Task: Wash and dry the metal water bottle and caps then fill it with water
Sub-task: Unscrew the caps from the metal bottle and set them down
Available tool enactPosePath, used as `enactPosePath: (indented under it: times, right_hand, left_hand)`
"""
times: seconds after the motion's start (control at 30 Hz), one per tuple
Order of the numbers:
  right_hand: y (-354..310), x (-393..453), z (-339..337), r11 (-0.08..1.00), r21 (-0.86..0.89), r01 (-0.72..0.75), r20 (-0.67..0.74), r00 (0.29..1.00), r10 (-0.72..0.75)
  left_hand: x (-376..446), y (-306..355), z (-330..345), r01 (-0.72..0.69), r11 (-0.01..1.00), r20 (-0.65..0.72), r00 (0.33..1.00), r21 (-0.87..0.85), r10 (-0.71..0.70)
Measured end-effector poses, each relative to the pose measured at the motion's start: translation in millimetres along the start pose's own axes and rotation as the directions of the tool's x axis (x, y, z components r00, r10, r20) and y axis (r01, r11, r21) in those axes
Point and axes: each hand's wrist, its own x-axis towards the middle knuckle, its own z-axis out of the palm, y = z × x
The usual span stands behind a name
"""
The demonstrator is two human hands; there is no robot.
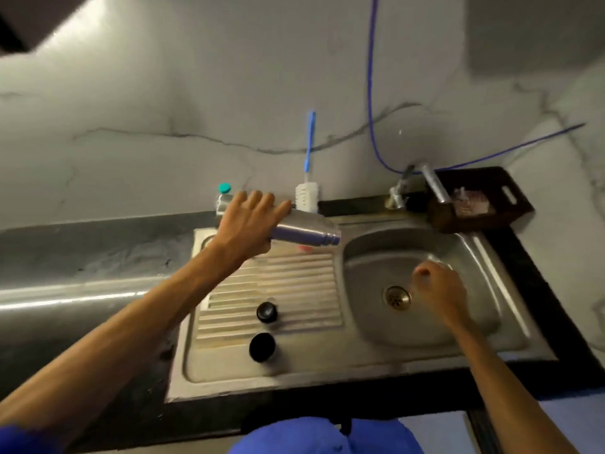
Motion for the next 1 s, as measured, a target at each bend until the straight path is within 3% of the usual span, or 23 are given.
enactPosePath:
  times: [0.13,0.3,0.47,0.7,0.8,0.9,0.93,1.0]
  right_hand:
    - [80,18,-28,1.000,-0.007,-0.023,0.058,0.998,0.023]
    - [153,32,-52,1.000,0.009,-0.009,0.083,0.997,0.008]
    - [182,47,-69,0.993,0.020,0.116,0.098,0.988,-0.118]
    - [154,57,-94,0.977,0.064,0.202,0.183,0.960,-0.211]
    - [138,58,-91,0.963,0.120,0.242,0.212,0.941,-0.263]
    - [120,56,-78,0.947,0.140,0.290,0.276,0.907,-0.319]
    - [113,55,-73,0.942,0.135,0.308,0.306,0.891,-0.335]
    - [93,51,-65,0.936,0.140,0.324,0.364,0.862,-0.353]
  left_hand:
    - [78,63,-41,-0.183,0.944,0.196,0.972,0.273,0.132]
    - [131,131,-64,-0.314,0.806,0.294,0.938,0.502,0.183]
    - [143,166,-84,-0.312,0.791,0.375,0.920,0.525,0.114]
    - [119,176,-100,-0.212,0.846,0.323,0.945,0.489,0.050]
    - [93,170,-94,-0.067,0.930,0.328,0.943,0.361,-0.059]
    - [52,167,-72,0.227,0.972,0.315,0.920,0.056,-0.233]
    - [34,167,-62,0.340,0.939,0.333,0.892,-0.050,-0.306]
    - [-3,172,-39,0.558,0.780,0.402,0.808,-0.285,-0.431]
